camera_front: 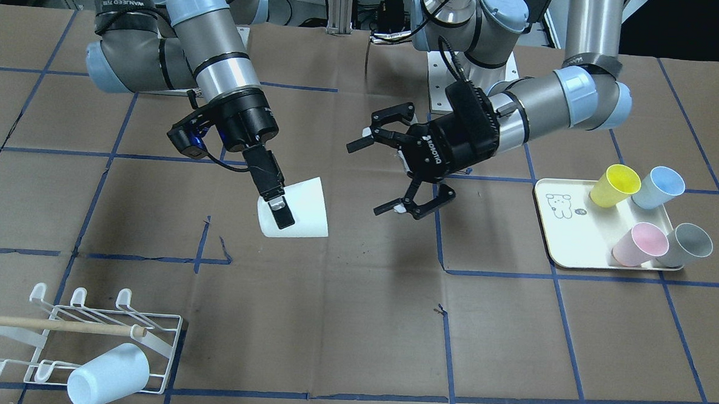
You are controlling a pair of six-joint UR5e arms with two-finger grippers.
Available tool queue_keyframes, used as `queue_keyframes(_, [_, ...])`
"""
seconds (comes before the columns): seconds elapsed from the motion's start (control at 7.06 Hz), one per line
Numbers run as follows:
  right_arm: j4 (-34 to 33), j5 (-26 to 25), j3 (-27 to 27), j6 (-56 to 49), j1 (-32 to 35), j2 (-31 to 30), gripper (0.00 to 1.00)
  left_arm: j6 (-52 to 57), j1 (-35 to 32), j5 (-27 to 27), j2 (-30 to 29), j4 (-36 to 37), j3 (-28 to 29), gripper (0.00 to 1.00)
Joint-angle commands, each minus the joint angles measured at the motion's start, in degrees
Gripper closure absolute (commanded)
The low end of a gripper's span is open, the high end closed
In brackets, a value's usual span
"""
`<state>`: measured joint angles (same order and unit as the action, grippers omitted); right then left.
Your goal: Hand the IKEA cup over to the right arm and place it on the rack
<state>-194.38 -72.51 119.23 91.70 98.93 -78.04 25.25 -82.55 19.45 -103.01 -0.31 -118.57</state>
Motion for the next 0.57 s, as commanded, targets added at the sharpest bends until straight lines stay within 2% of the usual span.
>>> queue_keyframes(0.0, [-0.3,0.09,-0.84,-11.99,-7.05,0.44,0.64,-0.12,6.59,-2.92,0.0,0.05,-0.08,0.01])
queue_keyframes(0.14, [-0.39,-0.08,-1.01,-23.12,-9.95,0.35,0.7,-0.38,7.91,-1.97,-1.39,-0.21,1.14,0.01])
queue_keyframes(0.28, [-0.39,0.0,-1.97,-39.85,-13.46,0.44,0.73,-0.64,8.01,1.52,-1.84,-0.74,2.2,0.01])
queue_keyframes(0.43, [-0.39,0.09,-3.46,-57.25,-17.15,0.52,0.81,-1.69,7.93,17.04,-1.93,-0.74,3.6,0.01])
